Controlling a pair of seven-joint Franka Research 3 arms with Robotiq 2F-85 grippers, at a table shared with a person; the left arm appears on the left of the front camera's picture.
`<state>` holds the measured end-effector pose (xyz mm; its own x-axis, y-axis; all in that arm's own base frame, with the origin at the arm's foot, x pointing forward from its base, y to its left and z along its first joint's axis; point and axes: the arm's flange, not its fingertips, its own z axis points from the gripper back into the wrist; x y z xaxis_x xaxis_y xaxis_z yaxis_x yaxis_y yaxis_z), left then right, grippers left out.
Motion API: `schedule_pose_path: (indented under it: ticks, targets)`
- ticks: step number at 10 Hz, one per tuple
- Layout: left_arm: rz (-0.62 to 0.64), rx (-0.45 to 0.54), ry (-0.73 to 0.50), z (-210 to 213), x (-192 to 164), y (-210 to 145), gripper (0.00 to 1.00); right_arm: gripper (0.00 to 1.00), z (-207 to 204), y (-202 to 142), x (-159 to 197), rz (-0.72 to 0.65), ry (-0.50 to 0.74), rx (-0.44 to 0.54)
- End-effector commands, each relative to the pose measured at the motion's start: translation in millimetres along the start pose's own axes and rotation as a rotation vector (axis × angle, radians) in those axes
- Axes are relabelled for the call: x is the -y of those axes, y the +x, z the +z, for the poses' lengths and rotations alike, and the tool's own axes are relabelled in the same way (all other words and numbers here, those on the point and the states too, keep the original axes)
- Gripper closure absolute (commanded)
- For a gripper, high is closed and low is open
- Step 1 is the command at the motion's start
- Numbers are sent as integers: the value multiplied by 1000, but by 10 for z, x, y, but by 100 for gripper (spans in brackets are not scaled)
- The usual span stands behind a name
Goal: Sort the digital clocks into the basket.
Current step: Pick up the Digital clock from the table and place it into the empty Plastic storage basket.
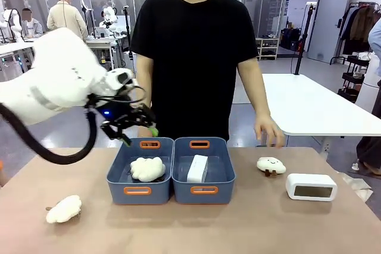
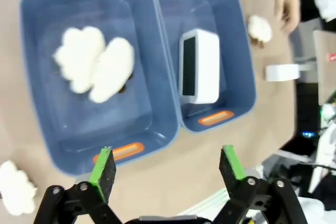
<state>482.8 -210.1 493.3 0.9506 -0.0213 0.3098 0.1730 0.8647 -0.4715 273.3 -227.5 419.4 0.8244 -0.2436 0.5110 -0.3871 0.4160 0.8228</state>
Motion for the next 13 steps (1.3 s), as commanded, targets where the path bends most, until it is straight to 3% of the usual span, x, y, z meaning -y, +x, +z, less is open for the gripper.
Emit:
schedule_pose_path:
  ticks: [1, 4, 6, 8, 11, 13]
  targets:
    - [64, 81, -71, 327, -546, -146, 0, 0, 9, 16, -5, 14, 10, 8]
    - [239, 268, -247, 967, -1612, -314, 0, 0, 9, 16, -5, 14, 10, 8]
    - [183, 259, -400, 1087, -2239, -439, 0, 0, 9, 16, -5, 14, 10, 8]
    - [284, 270, -523, 1081, -2869, -604, 0, 0, 9, 16, -5, 14, 10, 8]
    - [298, 381, -645, 1268, -3417, -1011, 0, 0, 9, 16, -5, 14, 10, 8]
    - [330, 426, -654, 1417, -3619, -1174, 0, 0, 9, 16, -5, 14, 10, 8]
